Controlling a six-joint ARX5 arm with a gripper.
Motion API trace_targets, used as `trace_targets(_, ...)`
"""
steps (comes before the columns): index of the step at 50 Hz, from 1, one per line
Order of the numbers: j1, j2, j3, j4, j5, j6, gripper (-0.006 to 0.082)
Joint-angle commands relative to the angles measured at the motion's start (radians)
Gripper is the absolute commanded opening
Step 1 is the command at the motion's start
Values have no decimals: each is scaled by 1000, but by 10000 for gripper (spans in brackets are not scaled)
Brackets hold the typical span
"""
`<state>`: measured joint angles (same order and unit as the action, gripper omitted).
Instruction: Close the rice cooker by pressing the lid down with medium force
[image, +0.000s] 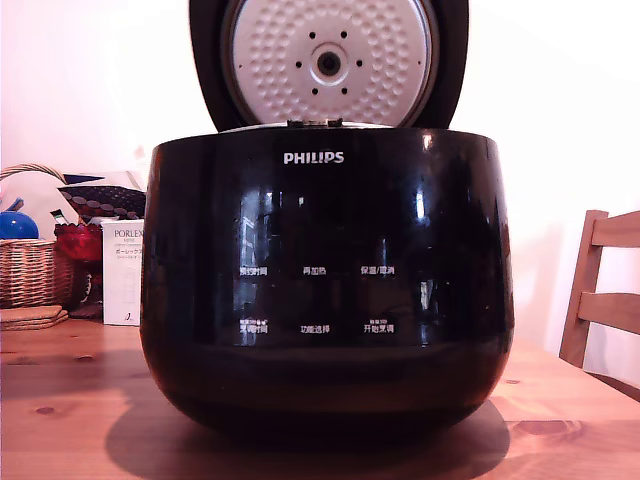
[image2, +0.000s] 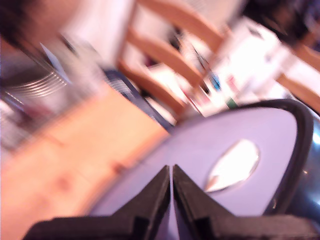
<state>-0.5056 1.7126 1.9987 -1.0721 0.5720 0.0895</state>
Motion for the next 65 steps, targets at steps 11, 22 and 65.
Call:
trace_targets(11,-41,37,-6,-114,-109,24,-21)
trace_targets(22,-53,68,-6,-203,-149,29,-21)
trace_targets(65,-154,-63,-322,7,-230,69,-21)
